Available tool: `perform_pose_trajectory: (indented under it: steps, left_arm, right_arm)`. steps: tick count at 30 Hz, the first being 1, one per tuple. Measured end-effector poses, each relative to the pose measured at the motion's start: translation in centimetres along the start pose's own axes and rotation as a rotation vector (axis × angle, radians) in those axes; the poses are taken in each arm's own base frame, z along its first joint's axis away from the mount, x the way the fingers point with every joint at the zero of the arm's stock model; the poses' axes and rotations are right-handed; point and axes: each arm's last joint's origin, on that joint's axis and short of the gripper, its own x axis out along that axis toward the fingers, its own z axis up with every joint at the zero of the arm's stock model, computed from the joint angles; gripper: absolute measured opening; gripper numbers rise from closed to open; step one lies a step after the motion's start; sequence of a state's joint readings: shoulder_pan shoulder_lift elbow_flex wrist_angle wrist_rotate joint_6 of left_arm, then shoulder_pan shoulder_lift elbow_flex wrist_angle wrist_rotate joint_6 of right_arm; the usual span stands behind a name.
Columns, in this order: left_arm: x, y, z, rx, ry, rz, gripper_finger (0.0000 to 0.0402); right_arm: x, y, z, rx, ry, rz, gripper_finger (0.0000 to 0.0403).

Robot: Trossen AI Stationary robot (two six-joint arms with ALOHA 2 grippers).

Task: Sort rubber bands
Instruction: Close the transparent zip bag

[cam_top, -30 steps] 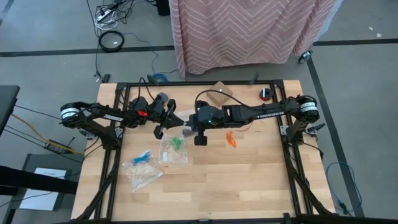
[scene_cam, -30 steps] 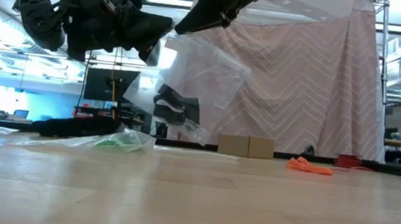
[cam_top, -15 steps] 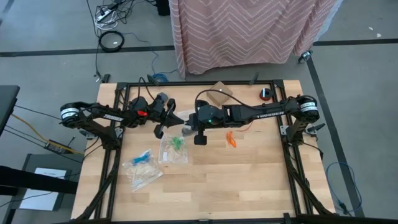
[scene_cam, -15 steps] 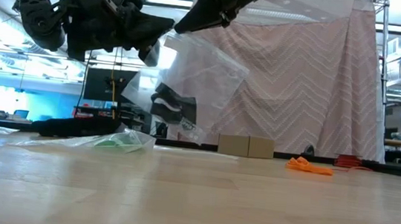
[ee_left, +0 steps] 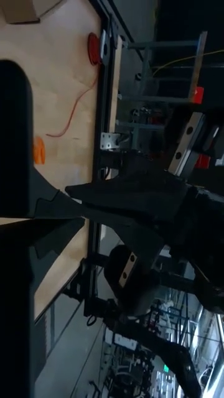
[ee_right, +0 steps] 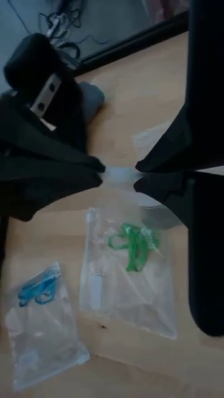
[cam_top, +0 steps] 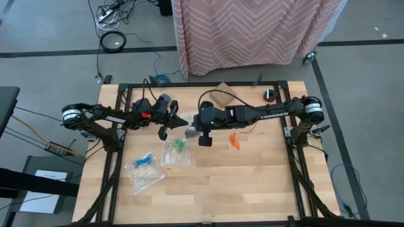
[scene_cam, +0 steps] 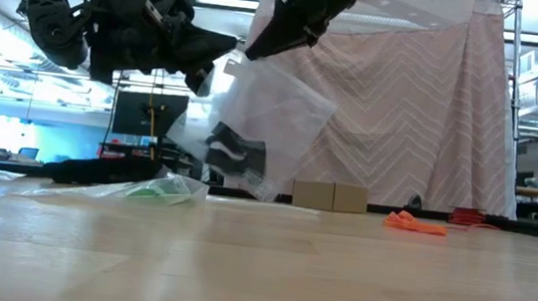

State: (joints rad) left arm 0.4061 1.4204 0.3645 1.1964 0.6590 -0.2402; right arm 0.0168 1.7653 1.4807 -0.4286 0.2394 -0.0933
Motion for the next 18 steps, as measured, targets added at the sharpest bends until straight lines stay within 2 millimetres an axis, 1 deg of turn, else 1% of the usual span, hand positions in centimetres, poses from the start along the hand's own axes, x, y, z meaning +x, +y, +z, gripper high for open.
perform_pose_trajectory:
  steps: [10, 15, 18]
  left_arm:
    - [-0.7, 1.0, 0.2, -0.020, 0.001, 0.030, 0.0000]
    - [-0.9, 1.2, 0.2, -0.028, 0.011, 0.032, 0.0000]
    - [-0.9, 1.2, 0.2, -0.028, 0.013, 0.033, 0.0000]
  right_arm:
    - [0.1, -0.5, -0.7, 0.015, 0.063, -0.021, 0.0002]
    - [0.2, -0.5, -0.5, -0.093, 0.034, -0.015, 0.0000]
    - [0.3, -0.9, -0.1, -0.127, -0.010, -0.027, 0.0015]
